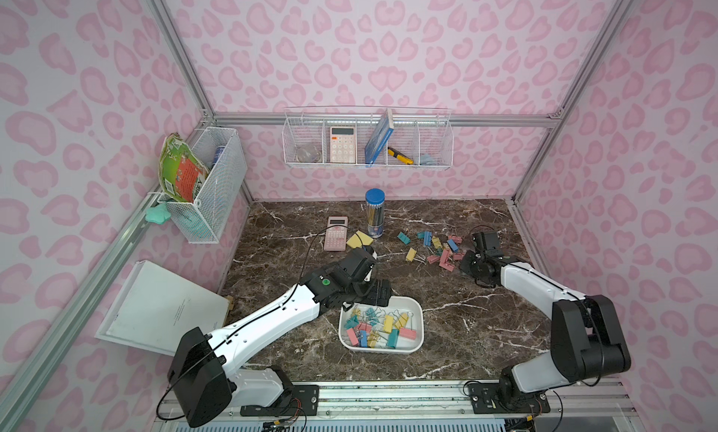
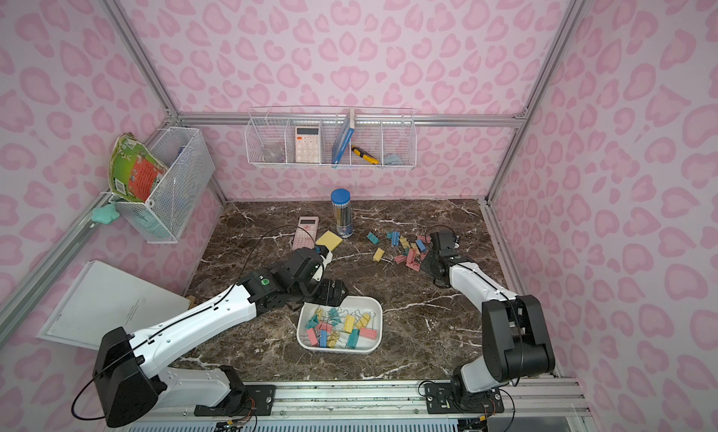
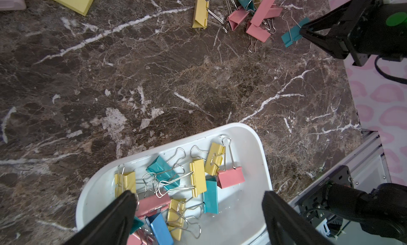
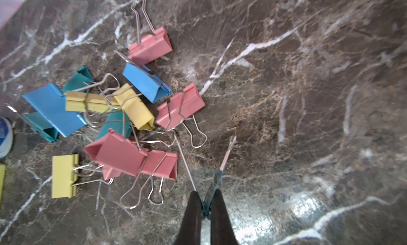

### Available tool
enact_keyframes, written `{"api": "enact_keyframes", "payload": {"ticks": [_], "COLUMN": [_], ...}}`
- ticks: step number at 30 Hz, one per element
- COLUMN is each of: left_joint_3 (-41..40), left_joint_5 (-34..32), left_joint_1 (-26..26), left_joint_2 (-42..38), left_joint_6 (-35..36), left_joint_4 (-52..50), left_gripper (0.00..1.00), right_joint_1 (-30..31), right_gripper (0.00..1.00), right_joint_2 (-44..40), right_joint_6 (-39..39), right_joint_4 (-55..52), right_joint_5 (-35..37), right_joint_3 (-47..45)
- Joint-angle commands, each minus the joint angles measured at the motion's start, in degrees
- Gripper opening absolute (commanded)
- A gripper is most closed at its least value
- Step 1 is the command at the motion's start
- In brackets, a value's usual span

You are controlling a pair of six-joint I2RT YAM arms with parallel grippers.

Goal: Put the binder clips in the storage box
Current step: Pick up the binder clip at the center of the board, then place the binder clip in the storage box.

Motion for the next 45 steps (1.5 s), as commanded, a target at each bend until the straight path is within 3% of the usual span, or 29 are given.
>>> {"api": "enact_keyframes", "payload": {"ticks": [1,4,8,11,15,19,23,26,28,30,35,37,39,42,45], "left_joint_3": [-0.25,-1.37,-3.99,-5.40,-6.48,-6.53,-6.74,-7.13,-7.46,-7.45,-7.51,-7.59,-6.19,-2.25,1.24], "left_joint_5": [-0.46,-0.04,0.29,0.95,0.54,0.52,0.46,1.10,1.55,1.76,5.46,11.47,13.30,11.57,7.23], "left_joint_1": [1.55,4.81,10.68,14.83,17.41,17.51,17.51,17.51,17.51,17.51,17.51,17.19,16.07,12.05,7.28], "left_joint_2": [-1.09,-2.34,-4.43,-5.32,-6.04,-6.86,-6.87,-6.76,-6.91,-6.95,-6.89,-6.55,-5.59,-3.15,-0.23], "left_joint_6": [-2.21,-4.77,-9.34,-12.82,-15.12,-14.22,-13.64,-12.83,-12.27,-11.69,-7.64,-3.29,-0.34,4.61,7.57], "left_joint_4": [1.27,2.05,3.76,4.11,4.41,4.66,4.35,4.63,5.07,5.10,7.29,9.83,9.06,5.18,2.28], "left_gripper": [0.94,0.94,0.95,0.93,0.89,0.89,0.89,0.91,0.92,0.92,0.93,0.93,0.93,0.94,0.94], "right_joint_1": [0.88,5.97,21.73,32.51,43.01,47.66,48.18,49.95,50.04,49.97,45.78,38.27,27.33,11.96,5.31], "right_gripper": [0.00,0.00,0.00,0.00,0.00,0.00,0.04,0.14,0.30,0.39,0.46,0.46,0.46,0.45,0.45], "right_joint_2": [-5.37,-15.11,-26.59,-30.07,-27.88,-24.10,-20.19,-18.40,-18.96,-20.92,-29.78,-32.91,-33.30,-28.18,-16.56], "right_joint_6": [0.04,-0.14,0.29,2.64,5.06,4.37,3.06,2.81,2.89,2.81,2.18,0.02,-1.85,-3.88,-5.57], "right_joint_4": [-1.93,0.80,4.22,7.63,12.72,14.02,16.74,15.19,13.18,11.06,6.89,6.07,6.09,7.91,6.41], "right_joint_5": [-1.64,-5.83,-5.24,-8.67,-11.12,-9.08,-12.59,-10.49,-8.48,-5.32,5.20,5.69,2.86,-3.33,-5.57], "right_joint_3": [0.81,-1.24,-5.79,-10.75,-17.56,-19.26,-20.96,-20.21,-19.57,-18.81,-17.82,-17.77,-16.77,-13.16,-5.37]}}
